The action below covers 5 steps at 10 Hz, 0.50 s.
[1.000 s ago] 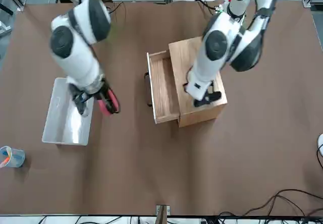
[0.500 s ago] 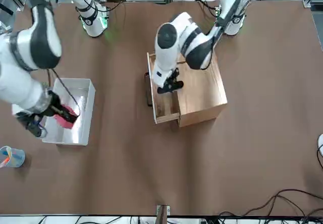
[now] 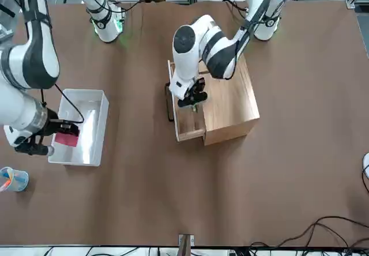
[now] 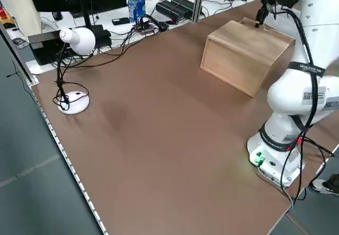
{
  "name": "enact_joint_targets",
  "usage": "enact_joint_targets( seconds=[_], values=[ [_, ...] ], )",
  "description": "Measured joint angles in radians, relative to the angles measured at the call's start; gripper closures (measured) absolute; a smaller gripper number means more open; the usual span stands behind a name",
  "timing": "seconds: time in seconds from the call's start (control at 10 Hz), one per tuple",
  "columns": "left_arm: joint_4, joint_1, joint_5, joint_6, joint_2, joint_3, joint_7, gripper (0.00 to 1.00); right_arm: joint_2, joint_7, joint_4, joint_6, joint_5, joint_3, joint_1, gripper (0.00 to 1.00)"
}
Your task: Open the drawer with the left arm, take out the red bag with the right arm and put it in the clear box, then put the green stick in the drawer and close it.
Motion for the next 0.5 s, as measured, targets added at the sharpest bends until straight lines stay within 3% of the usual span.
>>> enact_joint_targets(
  seconds=[0.1,0.2,0.5],
  values=[
    [0.004,0.051,0.000,-0.029,-0.040,-0.001,0.046,0.07,0.003,-0.060,-0.087,0.086,-0.007,0.000,-0.013,0.38],
    [-0.002,0.109,-0.001,-0.066,-0.088,-0.003,0.103,0.00,0.005,-0.119,-0.163,0.153,-0.011,0.000,-0.028,0.38],
    [-0.100,0.280,-0.062,-0.087,-0.249,-0.004,0.313,0.00,0.005,-0.262,-0.291,0.281,-0.012,0.000,-0.109,0.38]
  ],
)
